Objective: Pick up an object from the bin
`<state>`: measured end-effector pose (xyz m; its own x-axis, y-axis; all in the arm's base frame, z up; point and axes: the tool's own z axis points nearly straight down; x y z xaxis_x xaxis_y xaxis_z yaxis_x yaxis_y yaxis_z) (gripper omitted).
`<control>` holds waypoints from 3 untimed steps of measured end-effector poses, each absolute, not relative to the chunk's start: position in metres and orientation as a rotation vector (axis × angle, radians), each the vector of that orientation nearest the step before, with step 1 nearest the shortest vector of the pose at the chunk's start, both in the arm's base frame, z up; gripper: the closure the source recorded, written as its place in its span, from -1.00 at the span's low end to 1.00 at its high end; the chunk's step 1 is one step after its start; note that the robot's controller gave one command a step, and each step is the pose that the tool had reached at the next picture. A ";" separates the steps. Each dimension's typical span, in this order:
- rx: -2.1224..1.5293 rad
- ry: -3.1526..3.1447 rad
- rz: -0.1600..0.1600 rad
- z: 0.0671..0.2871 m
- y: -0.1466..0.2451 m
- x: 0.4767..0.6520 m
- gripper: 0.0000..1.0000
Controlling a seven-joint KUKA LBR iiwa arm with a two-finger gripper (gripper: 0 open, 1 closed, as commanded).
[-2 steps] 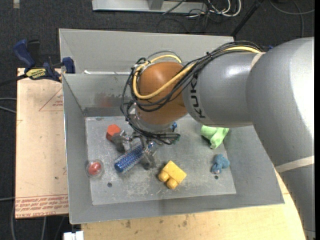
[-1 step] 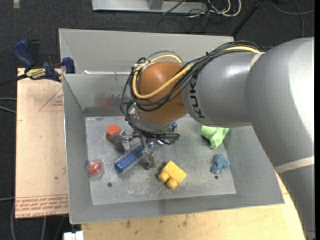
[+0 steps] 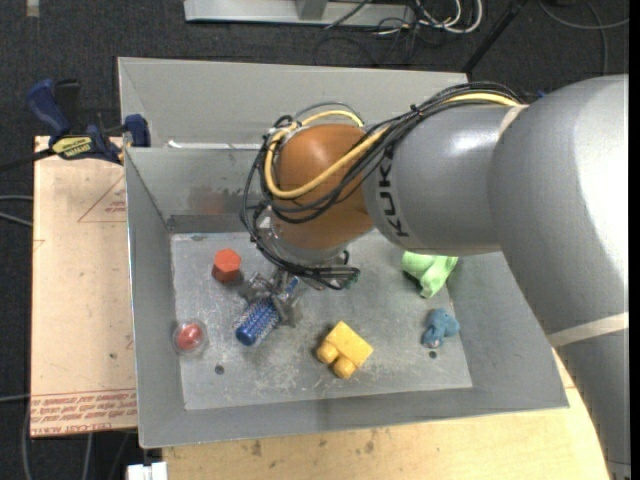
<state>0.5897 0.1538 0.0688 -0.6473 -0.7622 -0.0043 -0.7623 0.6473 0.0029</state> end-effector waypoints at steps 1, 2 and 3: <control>-1.314 2.850 0.005 0.084 0.154 0.590 1.00; -1.308 2.853 0.003 0.101 0.155 0.590 1.00; -1.304 2.853 0.002 0.138 0.156 0.591 1.00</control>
Offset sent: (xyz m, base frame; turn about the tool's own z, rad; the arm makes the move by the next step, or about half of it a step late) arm 0.0000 -0.0002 0.0158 0.0000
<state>0.5907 0.1559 0.1385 -0.6545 -0.7560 -0.0046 -0.7561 0.6545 -0.0009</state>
